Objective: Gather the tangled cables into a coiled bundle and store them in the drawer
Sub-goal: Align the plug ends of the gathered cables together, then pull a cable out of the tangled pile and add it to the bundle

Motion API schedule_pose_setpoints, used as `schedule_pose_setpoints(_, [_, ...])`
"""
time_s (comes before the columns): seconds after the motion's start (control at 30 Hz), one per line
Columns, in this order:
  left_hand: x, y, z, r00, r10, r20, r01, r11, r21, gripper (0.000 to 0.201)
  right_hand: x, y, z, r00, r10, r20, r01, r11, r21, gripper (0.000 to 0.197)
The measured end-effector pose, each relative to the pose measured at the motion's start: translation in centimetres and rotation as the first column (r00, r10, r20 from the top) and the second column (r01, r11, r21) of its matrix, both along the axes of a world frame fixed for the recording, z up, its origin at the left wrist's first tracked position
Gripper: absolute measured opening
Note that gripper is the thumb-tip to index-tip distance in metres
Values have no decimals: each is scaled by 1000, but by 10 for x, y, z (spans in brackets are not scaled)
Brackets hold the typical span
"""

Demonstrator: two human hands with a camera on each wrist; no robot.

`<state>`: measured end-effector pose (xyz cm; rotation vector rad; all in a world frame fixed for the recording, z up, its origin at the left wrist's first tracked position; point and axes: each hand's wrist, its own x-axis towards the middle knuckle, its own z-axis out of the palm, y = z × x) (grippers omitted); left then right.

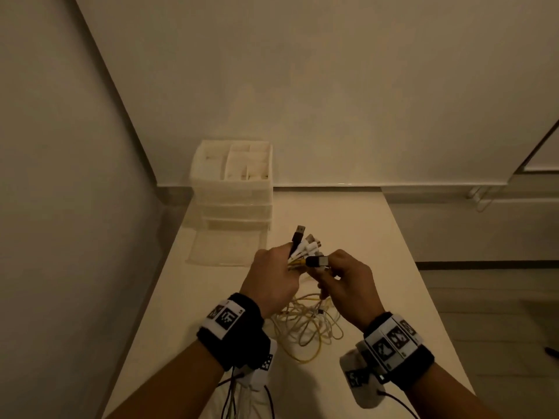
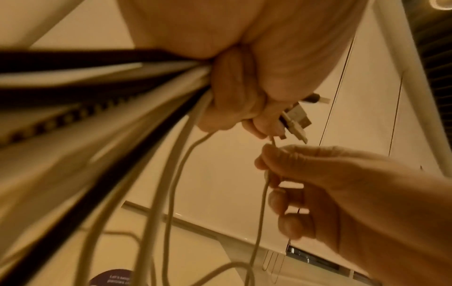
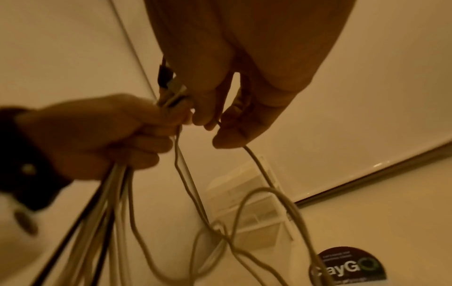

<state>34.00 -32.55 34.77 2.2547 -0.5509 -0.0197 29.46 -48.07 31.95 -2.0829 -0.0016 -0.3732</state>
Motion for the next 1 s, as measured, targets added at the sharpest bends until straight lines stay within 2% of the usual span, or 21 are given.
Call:
schedule_pose_setpoints(0.13, [4,8,19,984,131,123,-106,975,-195,14,1,-5,-27,998,-18,-62,13,997,-72,4])
schedule_pose_setpoints(0.27, [8,22,48,970,191,152,-132,933,-336,13,5,-10,-56,984,-7,-179,-21,988,-152,5])
schedule_pose_setpoints(0.33, [7,30,63,949,256,182,-156,888,-432,21,9,-11,-68,967,16,-254,-83,963,-255,7])
schedule_pose_setpoints(0.4, [7,40,78,913,346,217,-201,843,-499,18,12,-14,-78,941,6,-337,-116,945,-306,10])
schedule_pose_setpoints(0.47, [11,51,91,868,426,257,-231,803,-550,12,14,-16,-86,927,-30,-373,-92,948,-305,11])
schedule_pose_setpoints(0.57, [12,62,104,837,471,277,-201,737,-646,22,17,-18,-93,900,-82,-428,-44,960,-275,12])
schedule_pose_setpoints(0.63, [16,63,104,849,467,246,-228,745,-627,23,19,-17,-93,887,-97,-451,-28,965,-262,14])
schedule_pose_setpoints(0.77, [25,63,84,879,449,159,-355,840,-412,25,19,-16,-85,916,-99,-388,32,984,-174,14])
schedule_pose_setpoints(0.87, [21,56,68,915,388,106,-325,868,-374,15,20,-21,-69,944,-88,-318,82,996,-31,13])
schedule_pose_setpoints(1.0, [17,49,58,950,305,68,-258,886,-385,19,17,-30,-41,981,-67,-181,69,998,-1,6])
